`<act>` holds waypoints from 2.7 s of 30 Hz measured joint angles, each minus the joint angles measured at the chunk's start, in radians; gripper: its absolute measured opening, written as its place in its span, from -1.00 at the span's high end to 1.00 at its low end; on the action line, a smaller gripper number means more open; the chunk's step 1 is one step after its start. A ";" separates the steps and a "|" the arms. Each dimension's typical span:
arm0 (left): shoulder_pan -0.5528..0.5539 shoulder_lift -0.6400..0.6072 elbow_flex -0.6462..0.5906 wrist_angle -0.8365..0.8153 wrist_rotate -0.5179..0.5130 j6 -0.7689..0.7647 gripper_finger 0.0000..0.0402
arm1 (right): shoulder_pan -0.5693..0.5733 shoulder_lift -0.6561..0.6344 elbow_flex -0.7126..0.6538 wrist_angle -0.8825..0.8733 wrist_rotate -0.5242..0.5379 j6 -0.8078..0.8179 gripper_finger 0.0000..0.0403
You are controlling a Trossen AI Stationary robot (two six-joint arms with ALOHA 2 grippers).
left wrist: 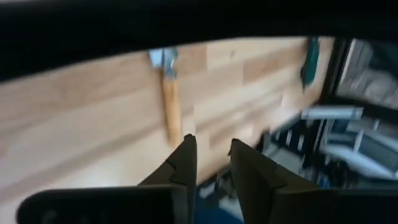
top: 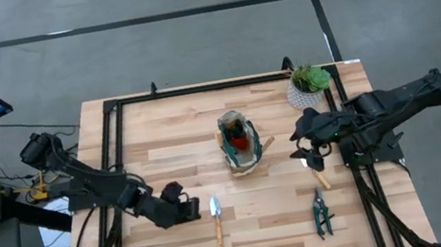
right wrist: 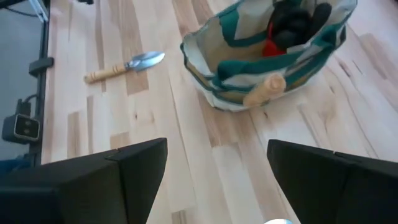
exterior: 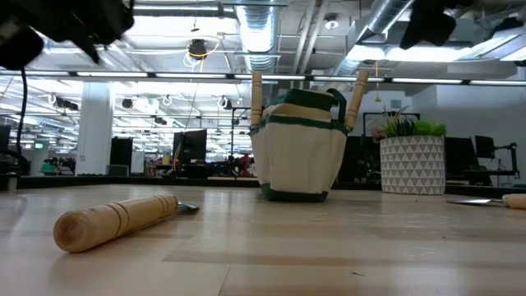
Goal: Pick & Place Garden tools in Gardening bag
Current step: Put the brown trowel into the gardening bag
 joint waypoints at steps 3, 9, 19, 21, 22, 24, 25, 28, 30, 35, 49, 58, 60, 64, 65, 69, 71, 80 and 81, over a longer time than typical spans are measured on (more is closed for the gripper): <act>0.025 0.063 0.025 0.000 -0.020 0.009 0.75 | 0.023 -0.015 0.000 -0.011 0.002 0.006 -0.34; 0.079 0.193 0.072 0.004 -0.028 0.049 0.82 | 0.057 -0.019 0.000 -0.032 0.002 0.019 -0.34; 0.131 0.301 0.076 0.015 -0.087 0.084 0.91 | 0.077 -0.018 0.000 -0.053 0.001 0.019 -0.34; 0.131 0.300 0.076 0.016 -0.125 0.084 0.92 | 0.077 -0.018 0.000 -0.059 0.001 0.018 -0.34; 0.132 0.300 0.076 0.017 -0.136 0.084 0.93 | 0.077 -0.018 0.000 -0.060 0.001 0.018 -0.34; 0.138 0.293 0.075 0.014 -0.136 0.084 0.91 | 0.077 -0.018 0.000 -0.063 0.000 0.018 -0.34; 0.139 0.287 0.075 0.021 -0.123 0.089 0.89 | 0.077 -0.018 0.000 -0.064 -0.003 0.018 -0.34; 0.143 0.268 0.075 0.041 -0.077 0.138 0.77 | 0.077 -0.018 0.000 -0.066 -0.003 0.018 -0.34; 0.141 0.252 0.075 0.079 -0.052 0.173 0.65 | 0.077 -0.018 0.000 -0.066 -0.003 0.018 -0.34; 0.121 0.228 0.077 0.126 0.032 0.239 0.25 | 0.077 -0.017 0.000 -0.066 -0.003 0.022 -0.34; 0.120 0.319 0.075 0.109 0.157 0.134 -0.18 | 0.071 -0.017 0.000 -0.067 0.000 0.053 -0.34; 0.157 0.332 0.076 0.117 0.189 0.130 -0.06 | 0.067 -0.017 0.000 -0.068 0.001 0.060 -0.34; 0.158 0.332 0.076 0.119 0.189 0.114 -0.05 | 0.067 -0.017 0.000 -0.069 0.001 0.056 -0.34; 0.156 0.357 0.082 0.124 0.218 0.087 -0.03 | 0.067 -0.017 0.000 -0.074 0.001 0.056 -0.34; 0.155 0.373 0.094 0.126 0.231 0.079 -0.03 | 0.067 -0.017 0.000 -0.075 0.001 0.056 -0.34; 0.154 0.442 0.159 0.130 0.286 0.083 -0.03 | 0.068 -0.017 0.000 -0.087 -0.001 0.056 -0.34; 0.157 0.470 0.188 0.132 0.298 0.095 -0.03 | 0.069 -0.017 -0.001 -0.096 -0.003 0.064 -0.34; 0.156 0.529 0.223 0.102 0.321 0.090 0.00 | 0.091 -0.017 -0.001 -0.103 -0.005 0.068 -0.34; 0.156 0.529 0.223 0.096 0.313 0.089 0.01 | 0.097 -0.017 -0.001 -0.103 -0.005 0.068 -0.34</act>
